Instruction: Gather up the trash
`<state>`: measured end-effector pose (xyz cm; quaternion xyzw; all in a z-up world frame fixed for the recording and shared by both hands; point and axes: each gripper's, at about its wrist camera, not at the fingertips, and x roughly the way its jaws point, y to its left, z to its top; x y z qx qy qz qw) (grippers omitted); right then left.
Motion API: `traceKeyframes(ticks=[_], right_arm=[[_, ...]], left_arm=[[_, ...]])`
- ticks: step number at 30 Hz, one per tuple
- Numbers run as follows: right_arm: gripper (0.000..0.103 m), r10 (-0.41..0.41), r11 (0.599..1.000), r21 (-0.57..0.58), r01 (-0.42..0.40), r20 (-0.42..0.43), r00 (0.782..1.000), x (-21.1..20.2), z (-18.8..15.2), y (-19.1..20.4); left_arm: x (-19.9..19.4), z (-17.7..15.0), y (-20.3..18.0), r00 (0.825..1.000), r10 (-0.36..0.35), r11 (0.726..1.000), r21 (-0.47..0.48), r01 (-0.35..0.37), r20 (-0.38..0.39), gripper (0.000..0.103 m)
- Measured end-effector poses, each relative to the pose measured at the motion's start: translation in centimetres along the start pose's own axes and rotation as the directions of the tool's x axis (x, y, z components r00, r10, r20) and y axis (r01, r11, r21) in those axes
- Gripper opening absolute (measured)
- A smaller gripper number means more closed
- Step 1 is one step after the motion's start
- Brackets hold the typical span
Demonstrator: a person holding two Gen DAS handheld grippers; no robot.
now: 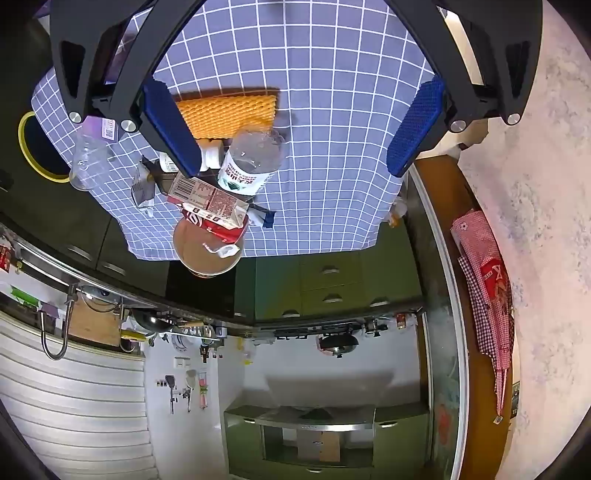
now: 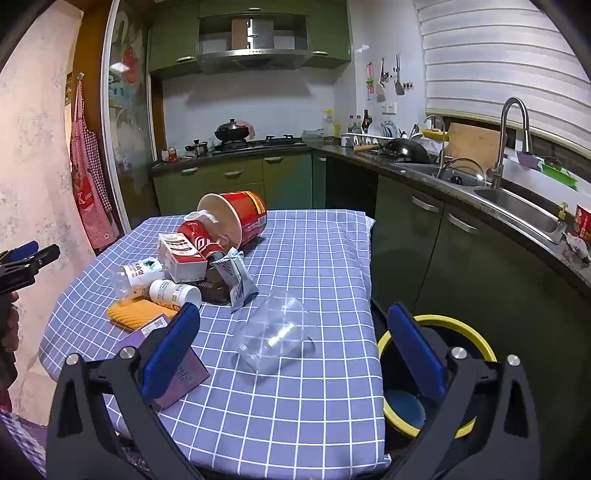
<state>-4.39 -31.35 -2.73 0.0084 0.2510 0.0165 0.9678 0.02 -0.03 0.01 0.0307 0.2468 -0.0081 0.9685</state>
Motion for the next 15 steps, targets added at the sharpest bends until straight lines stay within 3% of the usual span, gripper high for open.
traceKeyframes(ticks=[15], right_arm=[[0.097, -0.003, 1.000, 0.004, 0.003, 0.011, 1.000, -0.20, 0.33, 0.02]], left_arm=[[-0.39, -0.06, -0.35, 1.000, -0.012, 1.000, -0.002, 0.012, 0.011, 0.099]])
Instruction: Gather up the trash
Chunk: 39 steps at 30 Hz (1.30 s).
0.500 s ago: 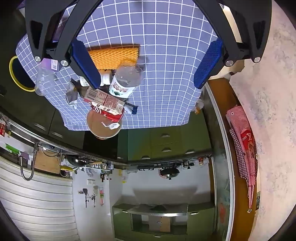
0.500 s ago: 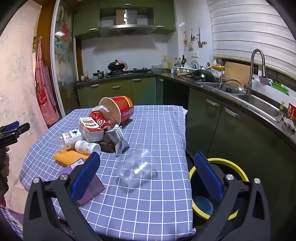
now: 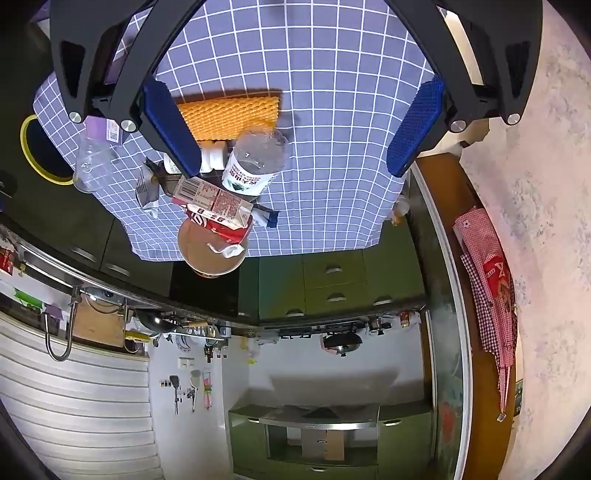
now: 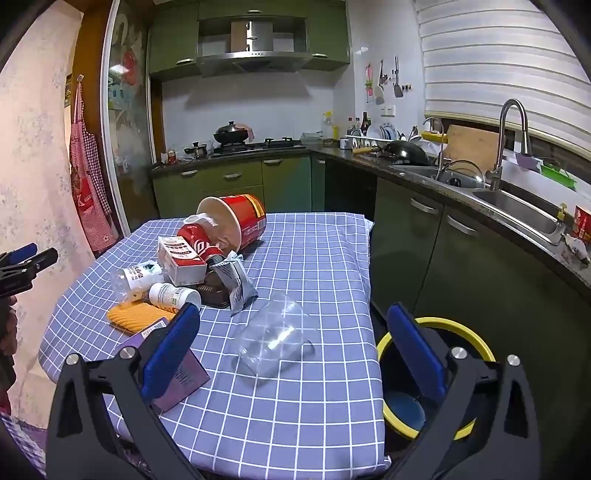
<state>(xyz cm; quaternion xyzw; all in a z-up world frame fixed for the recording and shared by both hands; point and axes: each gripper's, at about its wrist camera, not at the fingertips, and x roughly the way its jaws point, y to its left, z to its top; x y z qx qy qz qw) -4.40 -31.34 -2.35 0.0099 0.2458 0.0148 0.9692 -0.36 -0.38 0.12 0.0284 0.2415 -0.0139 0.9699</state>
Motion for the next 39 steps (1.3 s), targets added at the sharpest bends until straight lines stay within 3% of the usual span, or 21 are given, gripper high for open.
traceKeyframes(ticks=[39], right_arm=[[0.097, 0.001, 1.000, 0.006, -0.001, -0.011, 1.000, 0.6, -0.1, 0.1]], left_arm=[[0.9, -0.6, -0.4, 0.998, -0.048, 0.999, 0.002, 0.048, -0.037, 0.099]])
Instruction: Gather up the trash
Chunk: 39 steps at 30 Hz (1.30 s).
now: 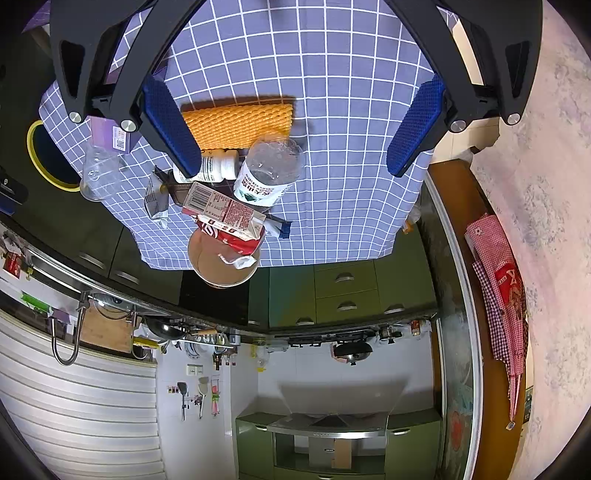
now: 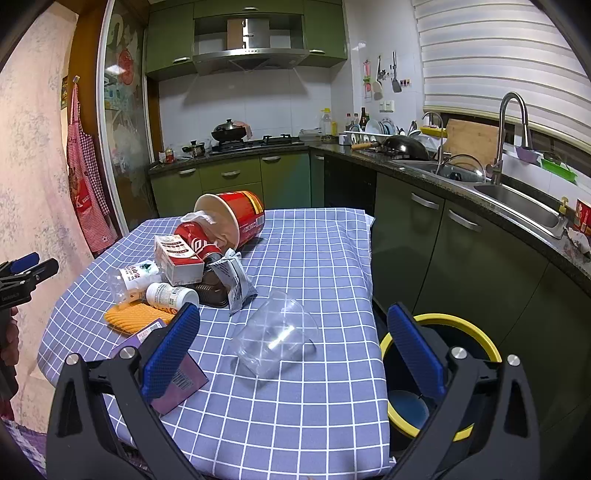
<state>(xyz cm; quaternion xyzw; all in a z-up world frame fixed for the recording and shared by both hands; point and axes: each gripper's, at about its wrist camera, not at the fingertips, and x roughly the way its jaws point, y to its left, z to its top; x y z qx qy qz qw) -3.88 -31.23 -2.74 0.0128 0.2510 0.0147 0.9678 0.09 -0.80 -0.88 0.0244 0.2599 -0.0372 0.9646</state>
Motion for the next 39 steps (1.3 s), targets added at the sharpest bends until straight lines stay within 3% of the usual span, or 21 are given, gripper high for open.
traceKeyframes(ticks=[39], right_arm=[[0.097, 0.001, 1.000, 0.005, -0.001, -0.005, 1.000, 0.30, -0.06, -0.11]], left_arm=[[0.52, -0.33, -0.22, 1.000, -0.005, 1.000, 0.012, 0.005, -0.014, 0.099]])
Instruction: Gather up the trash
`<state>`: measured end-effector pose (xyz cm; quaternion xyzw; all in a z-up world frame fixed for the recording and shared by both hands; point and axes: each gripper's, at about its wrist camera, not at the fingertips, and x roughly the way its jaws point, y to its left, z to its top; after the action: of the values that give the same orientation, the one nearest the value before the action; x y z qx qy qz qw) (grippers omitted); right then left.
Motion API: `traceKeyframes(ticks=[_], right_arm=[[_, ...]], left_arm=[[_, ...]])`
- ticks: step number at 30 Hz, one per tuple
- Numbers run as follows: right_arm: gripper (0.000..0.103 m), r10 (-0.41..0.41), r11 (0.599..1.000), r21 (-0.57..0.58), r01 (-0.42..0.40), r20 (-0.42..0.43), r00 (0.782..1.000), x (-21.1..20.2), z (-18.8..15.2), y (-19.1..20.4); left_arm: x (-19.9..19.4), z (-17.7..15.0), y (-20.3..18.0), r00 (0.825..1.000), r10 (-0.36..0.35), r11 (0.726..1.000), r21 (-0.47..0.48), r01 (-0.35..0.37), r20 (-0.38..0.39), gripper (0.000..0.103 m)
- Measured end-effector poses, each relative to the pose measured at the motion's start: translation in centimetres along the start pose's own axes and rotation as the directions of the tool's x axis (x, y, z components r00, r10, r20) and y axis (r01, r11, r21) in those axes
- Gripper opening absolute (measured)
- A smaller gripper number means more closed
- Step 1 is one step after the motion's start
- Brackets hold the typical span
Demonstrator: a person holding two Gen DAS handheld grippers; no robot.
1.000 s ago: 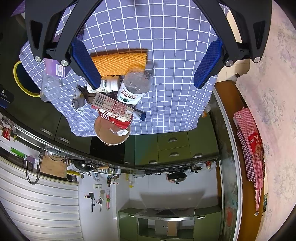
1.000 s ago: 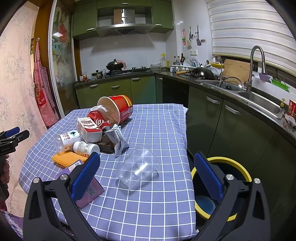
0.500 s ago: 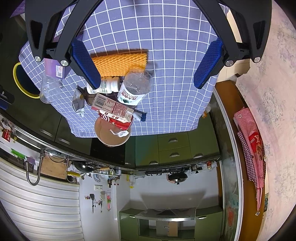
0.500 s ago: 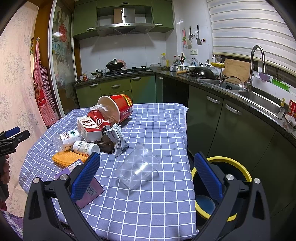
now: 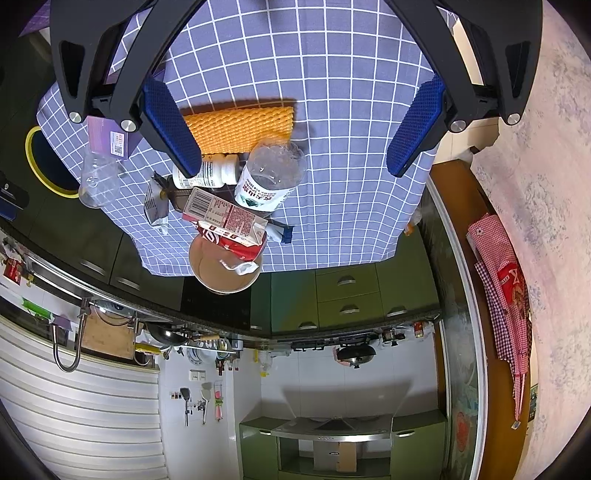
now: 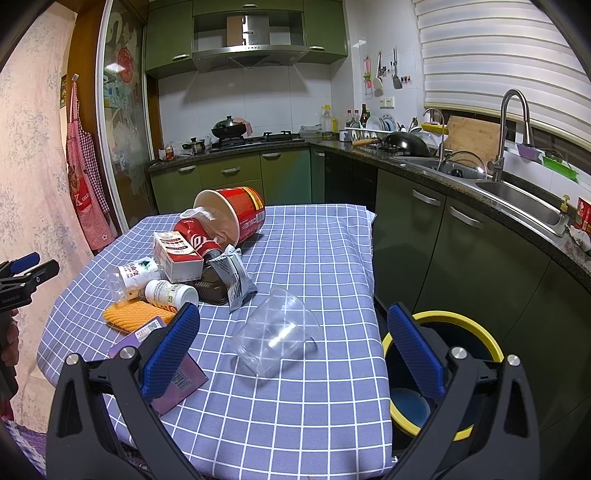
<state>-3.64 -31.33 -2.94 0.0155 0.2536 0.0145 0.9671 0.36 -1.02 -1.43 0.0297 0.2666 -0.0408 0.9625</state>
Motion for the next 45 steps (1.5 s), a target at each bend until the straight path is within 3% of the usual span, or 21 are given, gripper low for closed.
traceKeyframes(ticks=[13, 22, 27, 28, 30, 35, 39, 45], right_arm=[[0.097, -0.004, 1.000, -0.018, 0.004, -0.011, 1.000, 1.6, -0.2, 0.5], [0.097, 0.018, 0.996, -0.093, -0.013, 0.054, 0.998, 4.7, 5.6, 2.6], [0.096, 0.034, 0.975, -0.221, -0.018, 0.070, 0.997, 9.2, 9.0, 6.5], [0.095, 0.034, 0.970, -0.241, -0.016, 0.071, 0.997, 10.1, 9.5, 7.0], [0.077, 0.029, 0.960, -0.281, -0.012, 0.055, 0.998, 12.8, 10.8, 8.4], [0.054, -0.001, 0.935, -0.355, -0.008, -0.026, 1.000, 19.3, 12.4, 11.2], [0.035, -0.058, 0.903, -0.428, 0.026, -0.061, 0.996, 23.5, 12.5, 13.4], [0.035, -0.082, 0.868, -0.496, 0.024, -0.095, 0.992, 26.2, 12.2, 16.3]], left_arm=[[1.9, 1.0, 0.7, 1.000, -0.010, 1.000, -0.002, 0.010, -0.012, 0.099], [8.3, 5.8, 2.2, 0.999, 0.012, 1.000, -0.006, -0.012, 0.030, 0.099], [13.1, 8.9, 3.2, 0.998, 0.031, 0.999, -0.022, -0.029, 0.062, 0.099], [14.0, 9.4, 3.5, 0.997, 0.031, 0.999, -0.029, -0.029, 0.064, 0.099], [16.1, 10.3, 4.0, 0.997, 0.037, 0.998, -0.046, -0.033, 0.071, 0.099], [21.1, 10.8, 5.4, 0.994, 0.086, 0.993, -0.086, -0.080, 0.067, 0.099], [23.4, 10.1, 6.3, 0.997, 0.063, 0.992, -0.109, -0.059, 0.034, 0.099], [24.1, 9.3, 6.5, 0.998, 0.061, 0.993, -0.100, -0.057, 0.034, 0.099]])
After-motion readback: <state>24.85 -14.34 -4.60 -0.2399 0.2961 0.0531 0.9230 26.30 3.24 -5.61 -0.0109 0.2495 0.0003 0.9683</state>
